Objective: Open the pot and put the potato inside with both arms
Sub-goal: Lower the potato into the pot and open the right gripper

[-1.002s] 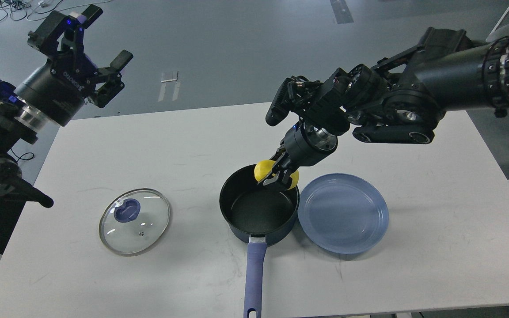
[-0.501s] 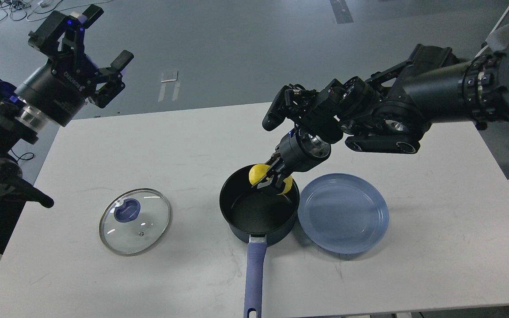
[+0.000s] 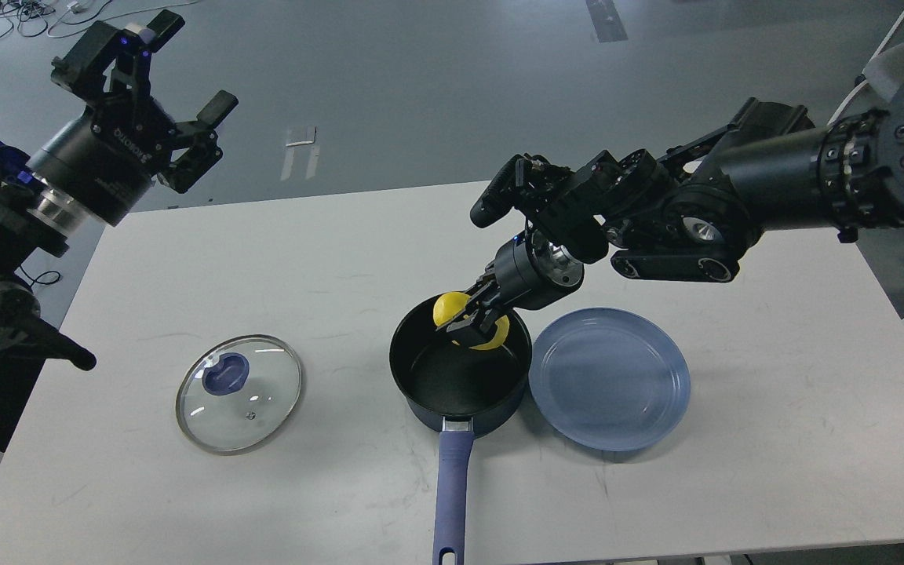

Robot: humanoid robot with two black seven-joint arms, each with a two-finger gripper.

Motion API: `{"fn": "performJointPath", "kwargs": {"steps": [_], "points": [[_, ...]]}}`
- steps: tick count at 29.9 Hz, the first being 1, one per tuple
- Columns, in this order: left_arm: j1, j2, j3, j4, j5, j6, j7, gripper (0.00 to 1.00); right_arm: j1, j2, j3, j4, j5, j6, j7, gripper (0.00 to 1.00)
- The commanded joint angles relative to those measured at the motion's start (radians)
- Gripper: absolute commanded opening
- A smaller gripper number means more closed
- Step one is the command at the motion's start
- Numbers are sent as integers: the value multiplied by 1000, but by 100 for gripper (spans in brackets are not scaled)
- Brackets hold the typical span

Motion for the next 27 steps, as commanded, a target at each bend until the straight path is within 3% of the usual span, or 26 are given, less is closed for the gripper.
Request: {"fn": "performJointPath", "kwargs": {"steps": [1, 19, 22, 23, 27], "points": [[0, -1, 0, 0, 0, 0, 0, 98, -18, 0, -7, -4, 2, -4, 0, 27], [3, 2, 0, -1, 0, -1, 0, 98, -58, 0, -5, -18, 51, -26, 0, 30], [5, 2, 0, -3, 0, -1, 0, 98, -70, 0, -4, -18, 56, -50, 0, 44], [5, 3, 0, -3, 0, -1, 0, 98, -72, 0, -4, -17, 67, -51, 0, 57], [5, 5, 0, -3, 0, -1, 0, 98, -72, 0, -4, -17, 93, -51, 0, 80]]}}
